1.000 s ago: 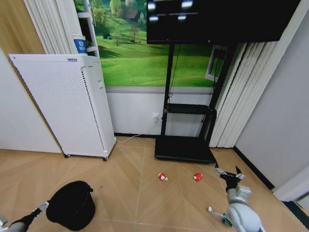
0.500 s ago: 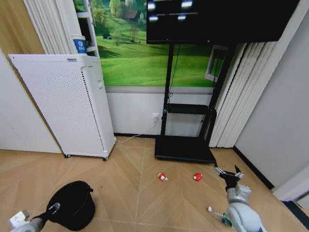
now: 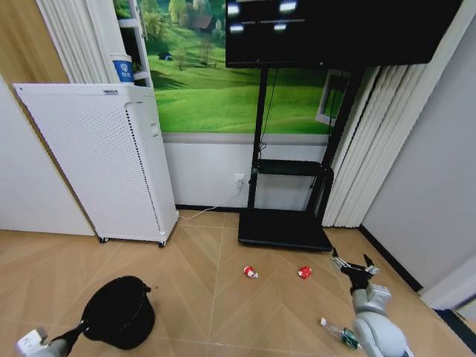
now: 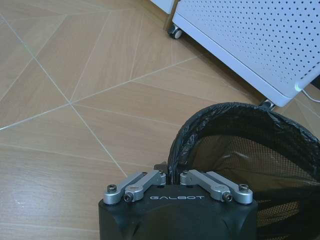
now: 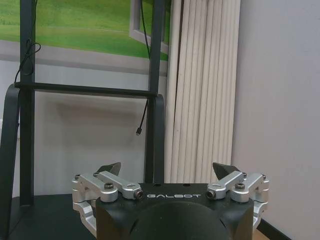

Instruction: Pick up the trash bin and place the garbage on the floor into it.

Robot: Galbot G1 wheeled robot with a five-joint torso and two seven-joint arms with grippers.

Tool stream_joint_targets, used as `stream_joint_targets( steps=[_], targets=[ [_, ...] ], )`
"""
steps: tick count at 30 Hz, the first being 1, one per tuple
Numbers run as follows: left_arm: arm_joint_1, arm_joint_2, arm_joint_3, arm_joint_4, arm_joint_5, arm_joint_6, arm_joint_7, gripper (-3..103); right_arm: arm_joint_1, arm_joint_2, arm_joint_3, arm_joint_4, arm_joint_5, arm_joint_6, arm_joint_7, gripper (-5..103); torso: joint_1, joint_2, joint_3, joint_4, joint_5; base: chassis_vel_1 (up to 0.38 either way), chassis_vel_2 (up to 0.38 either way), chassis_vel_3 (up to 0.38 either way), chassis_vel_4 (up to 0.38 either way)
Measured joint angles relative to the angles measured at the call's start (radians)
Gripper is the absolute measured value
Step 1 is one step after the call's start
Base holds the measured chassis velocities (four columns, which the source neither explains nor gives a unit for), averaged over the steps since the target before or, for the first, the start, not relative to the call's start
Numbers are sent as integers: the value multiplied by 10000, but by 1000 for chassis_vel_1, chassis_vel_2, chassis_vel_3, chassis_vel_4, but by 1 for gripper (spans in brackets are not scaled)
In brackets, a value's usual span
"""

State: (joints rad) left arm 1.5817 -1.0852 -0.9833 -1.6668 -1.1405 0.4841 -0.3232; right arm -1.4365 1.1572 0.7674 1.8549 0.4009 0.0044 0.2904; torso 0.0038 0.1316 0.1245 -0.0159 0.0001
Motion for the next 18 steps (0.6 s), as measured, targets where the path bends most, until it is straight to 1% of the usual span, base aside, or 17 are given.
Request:
stream_joint_targets(
  steps=[1, 2, 3, 4, 7, 8, 9, 10, 11, 12, 13, 14, 16, 18],
  targets=[
    [5, 8, -1, 83, 32, -121, 79, 7, -12, -7, 13, 4, 8, 25, -4, 100, 0, 1, 0, 1, 0, 0, 0, 0, 0],
    [5, 8, -1, 83, 32, -121, 79, 7, -12, -7, 13, 4, 8, 25, -4, 100, 0, 1, 0, 1, 0, 0, 0, 0, 0],
    [14, 19, -1, 159, 100, -285, 198, 7, -19, -5, 15, 4, 6, 34, -4, 100, 0, 1, 0, 1, -2, 0, 0, 0, 0],
    [14, 19, -1, 159, 100, -285, 198, 7, -19, -5, 15, 4, 6, 34, -4, 100, 0, 1, 0, 1, -2, 0, 0, 0, 0],
    [23, 109, 4, 359, 798, -1209, 1189, 7, -81, 122, -26, 20, -120, 49, 0, 100, 0, 1, 1, 2, -4, 0, 0, 0, 0],
    [23, 109, 4, 359, 798, -1209, 1189, 7, -81, 122, -26, 20, -120, 49, 0, 100, 0, 1, 1, 2, -4, 0, 0, 0, 0],
    [22, 169, -2, 380, 1231, -1569, 1690, 7, -123, 175, -96, 31, -215, 53, 1, 100, 0, 1, 1, 1, 0, 0, 0, 0, 0],
    [10, 210, -5, 380, 1565, -1867, 2060, 7, -159, 216, -172, 43, -310, 53, 0, 100, 0, 1, 2, 2, -1, 0, 0, 0, 0],
    [10, 210, -5, 380, 1565, -1867, 2060, 7, -159, 216, -172, 43, -310, 53, 0, 100, 0, 1, 2, 2, -1, 0, 0, 0, 0],
    [-29, 268, -7, 313, 1942, -2177, 2446, 7, -209, 287, -328, 74, -497, 54, -6, 100, 0, 2, 1, 2, -3, 0, 0, 0, 0],
    [-80, 305, -4, 215, 2139, -2372, 2632, 7, -227, 339, -443, 84, -636, 54, -16, 100, 1, 2, 1, 0, -2, 0, 0, 0, 0],
    [-80, 305, -4, 215, 2139, -2372, 2632, 7, -227, 339, -443, 84, -636, 54, -16, 100, 1, 2, 1, 0, -2, 0, 0, 0, 0],
    [-173, 371, 16, -70, 2449, -2576, 2823, 7, -240, 459, -734, 113, -924, 42, -28, 100, 1, 2, 2, -1, -2, 0, 0, 0, 0],
    [-187, 379, 23, -168, 2505, -2600, 2838, 7, -241, 483, -830, 121, -992, 31, -29, 100, 1, 3, 2, 0, -2, 0, 0, 0, 0]
  ],
)
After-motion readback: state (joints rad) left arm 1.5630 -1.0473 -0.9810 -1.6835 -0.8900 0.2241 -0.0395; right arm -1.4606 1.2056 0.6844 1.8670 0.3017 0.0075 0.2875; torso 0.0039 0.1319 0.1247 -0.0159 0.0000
